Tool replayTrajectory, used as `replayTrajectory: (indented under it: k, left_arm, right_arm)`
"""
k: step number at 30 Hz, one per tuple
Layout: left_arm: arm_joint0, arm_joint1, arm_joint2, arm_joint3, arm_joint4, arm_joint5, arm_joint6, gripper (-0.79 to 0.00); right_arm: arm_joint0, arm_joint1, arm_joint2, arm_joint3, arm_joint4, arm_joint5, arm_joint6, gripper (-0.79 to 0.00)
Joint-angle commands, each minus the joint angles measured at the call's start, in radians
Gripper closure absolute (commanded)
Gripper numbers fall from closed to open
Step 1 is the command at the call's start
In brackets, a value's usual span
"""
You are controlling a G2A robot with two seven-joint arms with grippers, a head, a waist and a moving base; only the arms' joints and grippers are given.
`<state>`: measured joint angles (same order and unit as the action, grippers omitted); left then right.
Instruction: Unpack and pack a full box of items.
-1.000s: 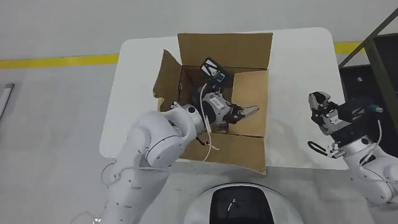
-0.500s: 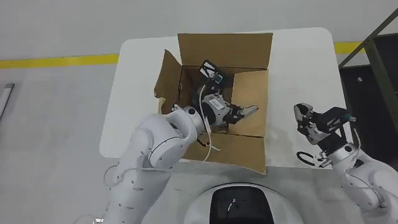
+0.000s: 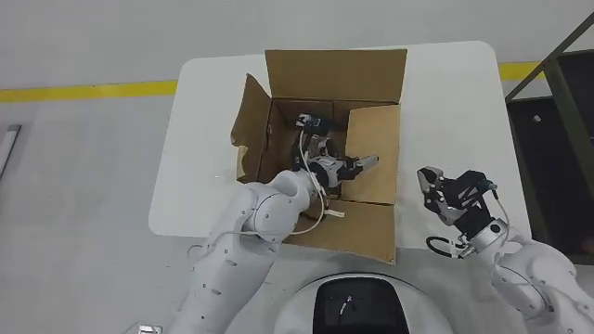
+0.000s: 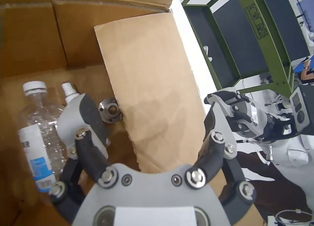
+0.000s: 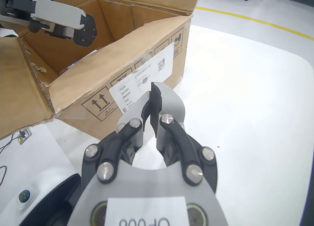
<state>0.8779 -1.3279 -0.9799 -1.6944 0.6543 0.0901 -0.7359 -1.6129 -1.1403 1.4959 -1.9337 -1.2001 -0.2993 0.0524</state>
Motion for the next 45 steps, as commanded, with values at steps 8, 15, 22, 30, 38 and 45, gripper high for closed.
replayTrajectory:
  k: [8,15,22,30,38,45]
  left_arm:
    - [0.034,-0.007,-0.005,0.018,-0.105,0.050,-0.011,-0.785]
    - [0.049,-0.015,-0.020,0.005,-0.235,0.091,-0.009,-0.785]
    - [0.060,-0.024,-0.039,-0.013,-0.382,0.140,0.002,-0.785]
    - [0.068,-0.029,-0.057,-0.048,-0.459,0.139,0.046,-0.785]
    - [0.004,-0.036,-0.034,-0.103,-0.458,0.091,0.045,-0.785]
    - [-0.093,-0.057,0.062,-0.063,-0.465,-0.008,0.016,-0.785]
  right_arm:
    - [0.005,-0.003,-0.021,0.005,0.002,-0.005,0.011,0.000]
    - [0.019,-0.006,-0.041,0.009,0.010,-0.006,0.014,0.000]
    - [0.030,-0.008,-0.045,0.019,0.030,-0.006,0.011,0.000]
    - [0.029,-0.009,-0.036,0.018,0.052,0.005,0.007,-0.172]
    - [-0.005,-0.009,0.076,-0.040,0.212,0.070,0.041,-0.425]
    - [-0.011,-0.007,0.202,-0.087,0.477,0.080,0.135,-0.385]
